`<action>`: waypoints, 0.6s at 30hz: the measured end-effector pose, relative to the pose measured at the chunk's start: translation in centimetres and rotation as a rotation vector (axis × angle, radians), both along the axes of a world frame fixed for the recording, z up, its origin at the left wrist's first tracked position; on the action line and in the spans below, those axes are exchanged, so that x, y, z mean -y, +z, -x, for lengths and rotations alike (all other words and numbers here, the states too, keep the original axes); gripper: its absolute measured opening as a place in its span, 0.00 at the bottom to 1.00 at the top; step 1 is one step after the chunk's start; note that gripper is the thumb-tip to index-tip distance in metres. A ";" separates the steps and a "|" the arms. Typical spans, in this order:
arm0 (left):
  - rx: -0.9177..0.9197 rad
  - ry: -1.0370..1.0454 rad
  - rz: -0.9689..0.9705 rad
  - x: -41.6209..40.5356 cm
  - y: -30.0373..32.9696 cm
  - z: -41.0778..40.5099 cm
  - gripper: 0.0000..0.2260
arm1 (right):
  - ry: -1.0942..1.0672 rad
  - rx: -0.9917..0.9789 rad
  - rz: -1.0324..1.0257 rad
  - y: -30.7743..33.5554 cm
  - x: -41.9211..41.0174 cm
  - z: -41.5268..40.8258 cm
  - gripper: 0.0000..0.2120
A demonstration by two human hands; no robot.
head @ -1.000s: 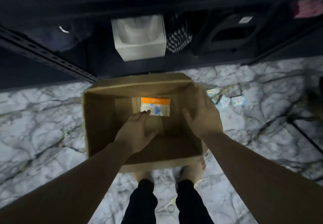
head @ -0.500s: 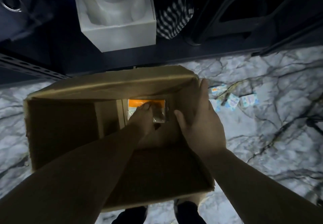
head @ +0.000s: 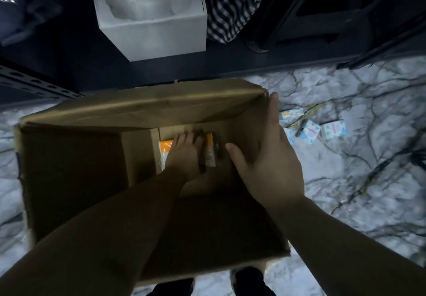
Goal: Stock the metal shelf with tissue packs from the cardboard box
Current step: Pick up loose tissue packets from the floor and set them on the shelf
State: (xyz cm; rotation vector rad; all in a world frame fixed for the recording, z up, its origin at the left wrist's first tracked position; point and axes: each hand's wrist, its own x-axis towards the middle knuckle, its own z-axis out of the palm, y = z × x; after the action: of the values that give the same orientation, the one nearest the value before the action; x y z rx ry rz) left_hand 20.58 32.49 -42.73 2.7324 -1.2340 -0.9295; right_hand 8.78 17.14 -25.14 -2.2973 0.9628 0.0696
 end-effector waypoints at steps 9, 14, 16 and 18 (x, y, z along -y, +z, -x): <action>-0.026 0.203 0.000 -6.4 15.4 0.4 0.45 | 0.031 -0.169 -0.073 2.6 1.1 0.0 0.54; 0.043 0.204 -0.007 -8.2 24.9 0.6 0.43 | 0.087 -0.295 -0.100 7.0 1.3 0.2 0.52; 0.064 0.198 0.039 -8.6 29.0 0.9 0.44 | 0.099 -0.351 -0.102 9.8 0.9 0.7 0.48; 0.062 0.197 0.072 -8.7 33.5 1.3 0.46 | 0.102 -0.354 -0.135 13.4 0.1 1.4 0.46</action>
State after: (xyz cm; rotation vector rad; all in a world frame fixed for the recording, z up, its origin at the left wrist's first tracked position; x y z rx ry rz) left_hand 19.24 41.24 -9.23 2.7813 -0.9623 -0.7707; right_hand 7.38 17.06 -11.74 -2.2476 0.9776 0.5835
